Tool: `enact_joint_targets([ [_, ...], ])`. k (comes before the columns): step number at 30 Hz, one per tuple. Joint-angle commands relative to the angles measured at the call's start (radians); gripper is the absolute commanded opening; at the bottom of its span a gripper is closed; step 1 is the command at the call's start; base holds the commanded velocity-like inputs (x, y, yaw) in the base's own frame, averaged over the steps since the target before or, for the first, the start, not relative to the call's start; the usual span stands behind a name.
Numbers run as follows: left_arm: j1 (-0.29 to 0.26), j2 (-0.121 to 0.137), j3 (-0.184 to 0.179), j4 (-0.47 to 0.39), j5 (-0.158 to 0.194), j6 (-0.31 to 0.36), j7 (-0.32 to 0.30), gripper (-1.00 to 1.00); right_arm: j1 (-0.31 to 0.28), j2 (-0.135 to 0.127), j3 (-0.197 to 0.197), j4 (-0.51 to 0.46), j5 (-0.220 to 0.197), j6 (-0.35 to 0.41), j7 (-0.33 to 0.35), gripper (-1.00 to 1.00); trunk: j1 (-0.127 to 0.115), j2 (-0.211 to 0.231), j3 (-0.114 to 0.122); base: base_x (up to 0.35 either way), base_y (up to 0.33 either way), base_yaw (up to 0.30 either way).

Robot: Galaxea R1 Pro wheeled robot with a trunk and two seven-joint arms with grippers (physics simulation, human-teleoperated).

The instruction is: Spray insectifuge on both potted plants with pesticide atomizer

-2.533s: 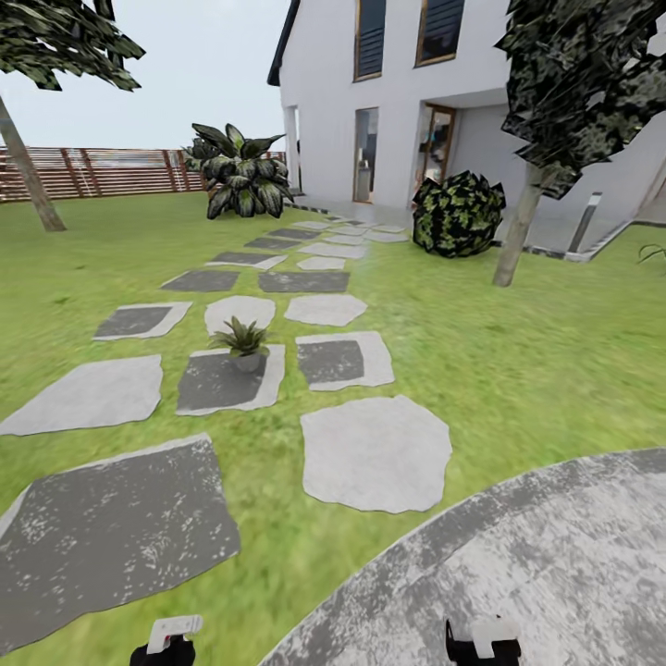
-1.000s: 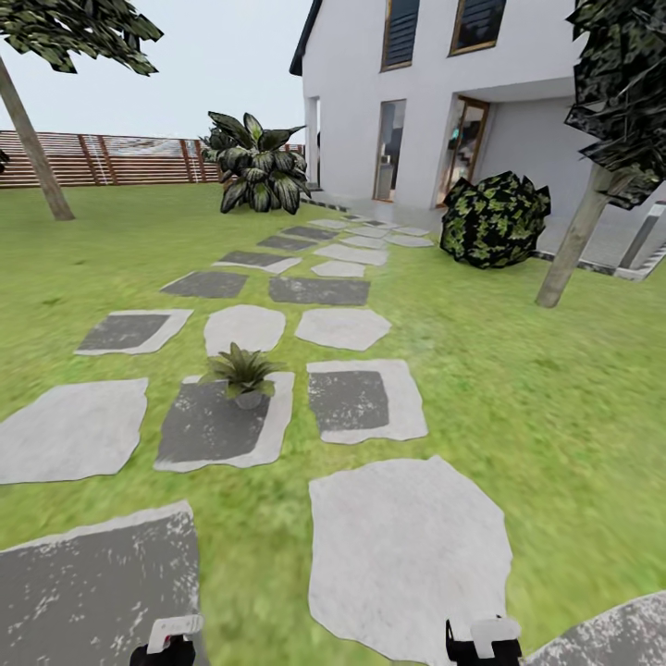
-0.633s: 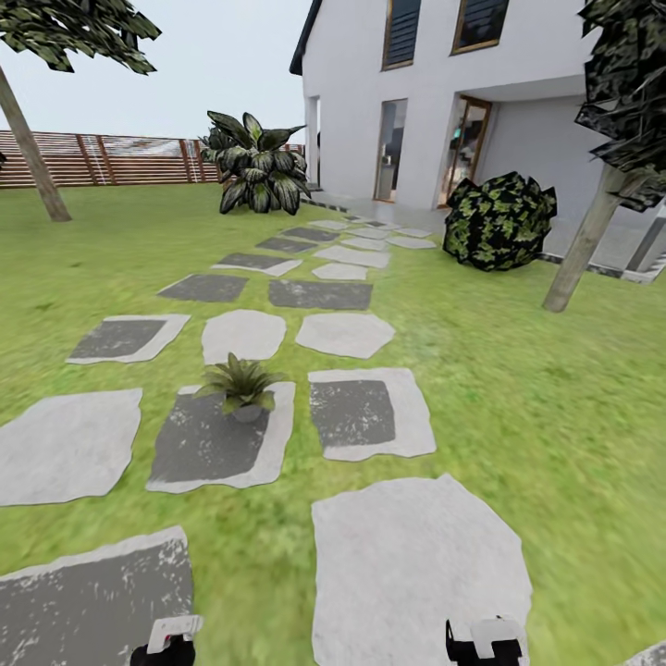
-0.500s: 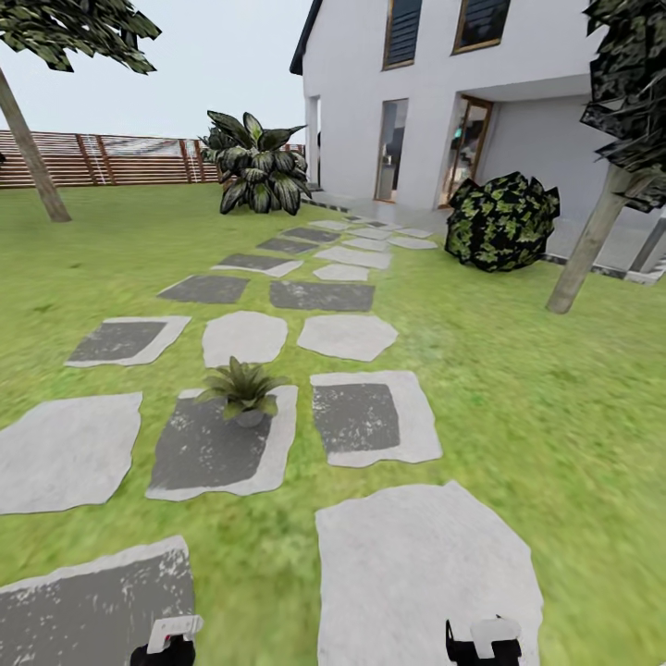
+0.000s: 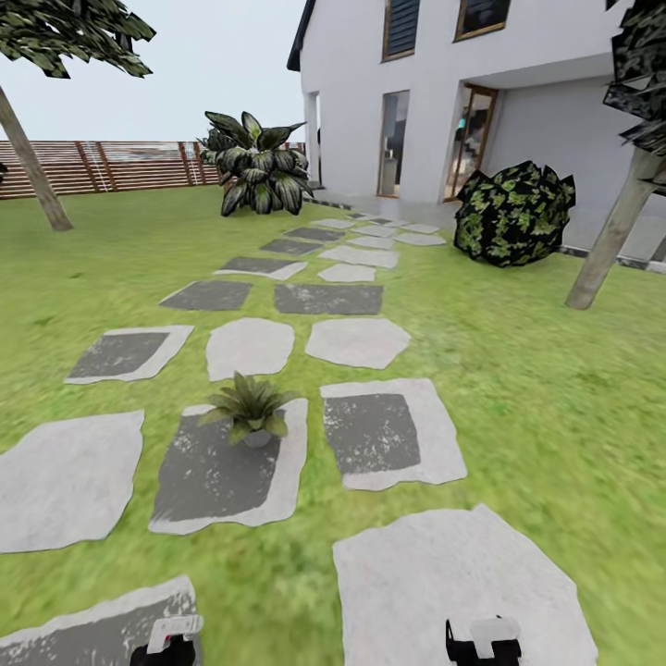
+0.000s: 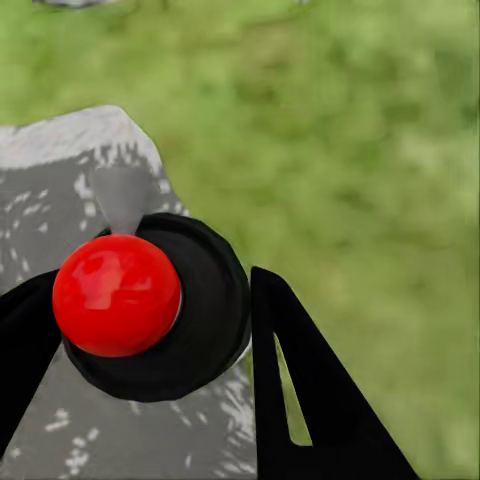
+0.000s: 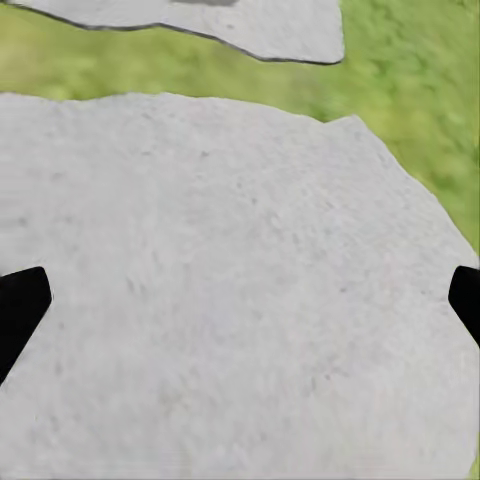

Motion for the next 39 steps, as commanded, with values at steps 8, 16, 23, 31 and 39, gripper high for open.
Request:
enact_joint_targets([
  [8, -0.001, 0.0, 0.008, 0.001, 0.004, -0.002, -0.01, -1.0, -0.001, 0.0, -0.008, 0.001, 0.011, -0.003, -0.004, 1.0, 0.0, 0.0, -0.001, 0.301, 0.181, 0.0],
  [16, -0.001, 0.0, 0.008, 0.001, 0.004, -0.002, -0.01, -1.0, -0.001, 0.0, -0.008, 0.001, 0.011, -0.003, -0.004, 1.0, 0.0, 0.0, -0.001, 0.284, 0.208, 0.0],
  [23, -0.001, 0.0, 0.008, 0.001, 0.004, -0.002, -0.01, -1.0, -0.001, 0.0, -0.008, 0.001, 0.011, -0.003, -0.004, 1.0, 0.0, 0.0, -0.001, 0.273, 0.213, 0.0],
  [31, -0.001, 0.0, 0.008, 0.001, 0.004, -0.002, -0.01, -1.0, -0.001, 0.0, -0.008, 0.001, 0.011, -0.003, -0.004, 1.0, 0.0, 0.0, -0.001, 0.235, 0.206, 0.014],
  [39, -0.001, 0.0, 0.008, 0.001, 0.004, -0.002, -0.01, -1.0, -0.001, 0.0, -0.008, 0.001, 0.011, -0.003, -0.004, 1.0, 0.0, 0.0, -0.001, 0.176, 0.159, 0.2],
])
